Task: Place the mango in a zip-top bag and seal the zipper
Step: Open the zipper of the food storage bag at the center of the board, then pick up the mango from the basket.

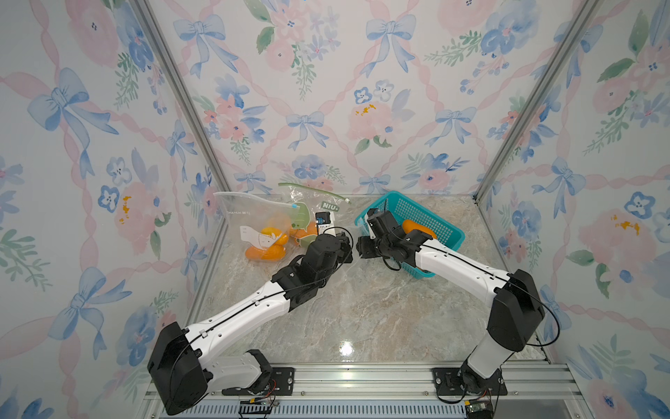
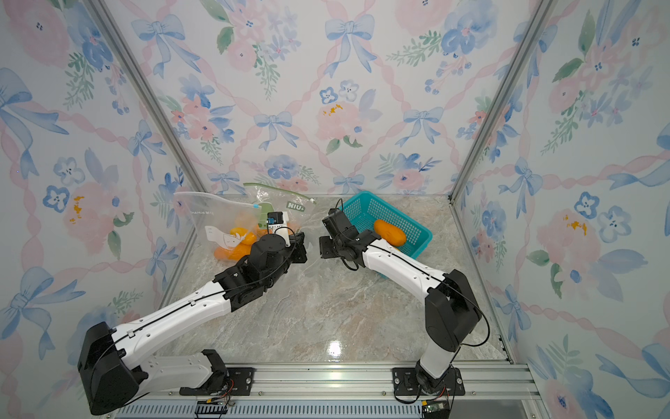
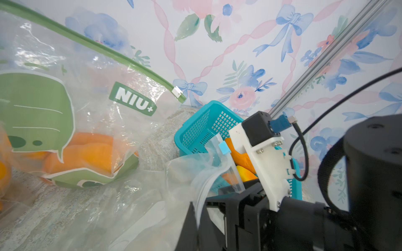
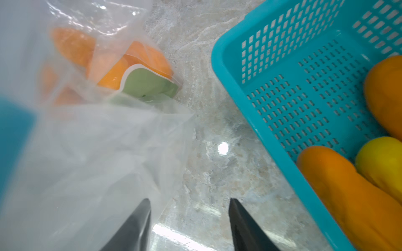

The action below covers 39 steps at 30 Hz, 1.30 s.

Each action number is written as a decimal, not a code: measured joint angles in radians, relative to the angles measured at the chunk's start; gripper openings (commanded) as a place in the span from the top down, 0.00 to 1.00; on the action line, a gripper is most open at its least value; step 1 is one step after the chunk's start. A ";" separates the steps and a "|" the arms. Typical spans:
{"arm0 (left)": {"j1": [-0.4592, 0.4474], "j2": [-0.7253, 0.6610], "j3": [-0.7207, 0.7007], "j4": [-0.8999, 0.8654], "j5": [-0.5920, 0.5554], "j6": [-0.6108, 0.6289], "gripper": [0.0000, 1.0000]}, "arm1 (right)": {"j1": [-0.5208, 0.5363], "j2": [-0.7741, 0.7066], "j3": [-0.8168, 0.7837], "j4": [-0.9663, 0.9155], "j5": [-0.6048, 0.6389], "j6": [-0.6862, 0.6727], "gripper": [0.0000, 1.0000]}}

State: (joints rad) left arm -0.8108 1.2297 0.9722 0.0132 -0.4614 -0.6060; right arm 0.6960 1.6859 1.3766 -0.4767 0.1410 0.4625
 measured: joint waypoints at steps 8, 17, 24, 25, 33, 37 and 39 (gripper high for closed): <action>0.000 0.111 0.000 0.116 0.017 0.000 1.00 | -0.065 -0.127 -0.052 -0.022 -0.038 -0.052 0.23; 0.000 0.158 0.000 0.174 0.040 0.008 1.00 | -0.082 -0.163 0.037 -0.063 -0.175 -0.135 0.11; 0.029 0.163 0.000 0.194 0.080 0.010 1.00 | -0.182 -0.179 0.116 -0.105 -0.209 -0.167 0.10; 0.035 0.165 0.000 0.196 0.089 0.010 1.00 | -0.204 -0.178 0.128 -0.117 -0.212 -0.174 0.10; 0.084 0.169 0.000 0.202 0.198 0.011 1.00 | -0.436 0.025 0.309 -0.260 -0.205 -0.310 0.14; 0.098 0.169 0.000 0.203 0.254 0.011 1.00 | -0.496 0.187 0.344 -0.313 -0.181 -0.399 0.14; 0.101 0.169 0.000 0.203 0.272 0.011 1.00 | -0.505 0.251 0.364 -0.333 -0.171 -0.439 0.14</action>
State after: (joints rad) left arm -0.7094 1.3983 0.9726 0.2157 -0.1890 -0.5953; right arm 0.1905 1.9373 1.7401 -0.8101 -0.0296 0.0238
